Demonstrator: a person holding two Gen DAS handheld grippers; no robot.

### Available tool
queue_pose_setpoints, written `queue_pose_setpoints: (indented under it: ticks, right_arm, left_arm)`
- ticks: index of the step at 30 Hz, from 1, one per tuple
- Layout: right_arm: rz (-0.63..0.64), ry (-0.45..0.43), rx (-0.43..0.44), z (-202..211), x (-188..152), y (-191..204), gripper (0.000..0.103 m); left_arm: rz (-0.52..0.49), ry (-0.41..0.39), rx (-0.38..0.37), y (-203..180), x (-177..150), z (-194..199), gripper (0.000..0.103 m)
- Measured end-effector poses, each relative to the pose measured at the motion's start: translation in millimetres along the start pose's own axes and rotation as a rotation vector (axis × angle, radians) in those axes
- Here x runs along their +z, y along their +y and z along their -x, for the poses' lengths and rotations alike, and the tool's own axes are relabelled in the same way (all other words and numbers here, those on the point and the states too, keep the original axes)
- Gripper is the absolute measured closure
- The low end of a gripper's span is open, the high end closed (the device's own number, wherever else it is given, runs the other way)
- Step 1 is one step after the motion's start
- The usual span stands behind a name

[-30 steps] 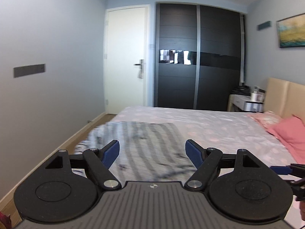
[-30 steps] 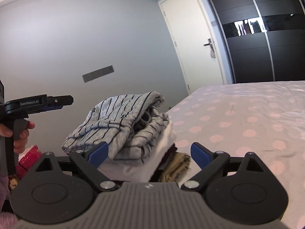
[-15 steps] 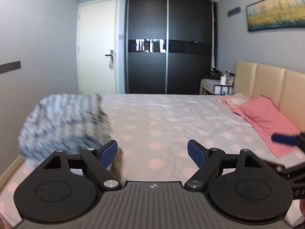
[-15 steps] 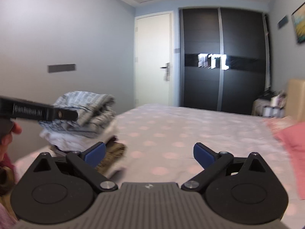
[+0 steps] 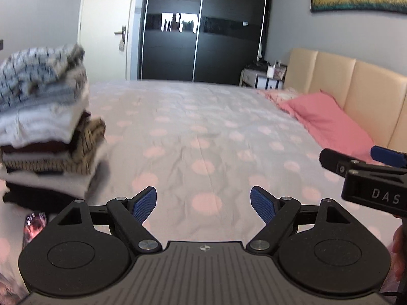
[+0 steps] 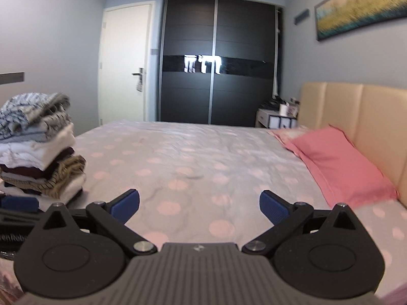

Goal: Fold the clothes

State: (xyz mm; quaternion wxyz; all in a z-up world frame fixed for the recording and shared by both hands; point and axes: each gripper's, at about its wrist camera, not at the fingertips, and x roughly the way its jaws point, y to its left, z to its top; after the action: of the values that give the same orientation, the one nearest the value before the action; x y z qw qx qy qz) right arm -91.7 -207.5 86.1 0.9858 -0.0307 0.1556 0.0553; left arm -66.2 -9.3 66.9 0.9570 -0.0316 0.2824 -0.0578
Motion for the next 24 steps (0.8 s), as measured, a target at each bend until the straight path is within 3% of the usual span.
queue_pose_setpoints:
  ticks: [5, 7, 11, 16, 24]
  right_arm:
    - [-0.051, 0.044, -0.042, -6.4, -32.4, 8.0, 0.001]
    - [-0.056, 0.061, -0.056, -13.7, -40.8, 11.2, 0.001]
    - [-0.030, 0.078, -0.086, -34.5, -50.4, 17.8, 0.001]
    - [-0.022, 0.123, -0.067, -64.6, -60.8, 28.1, 0.001]
    - [0.010, 0.189, -0.017, -103.5, -82.2, 41.6, 0.001]
  left_arm:
    - [-0.039, -0.007, 0.014, 2.7, -32.1, -16.3, 0.022]
    - [-0.044, 0.021, 0.019, 3.7, -35.4, -27.7, 0.022]
    - [-0.052, 0.003, 0.058, 8.6, -36.8, -39.8, 0.022]
    - [-0.056, 0.022, 0.119, 20.5, -39.3, -60.7, 0.022]
    - [-0.018, 0.092, 0.132, 26.3, -39.4, -88.1, 0.022]
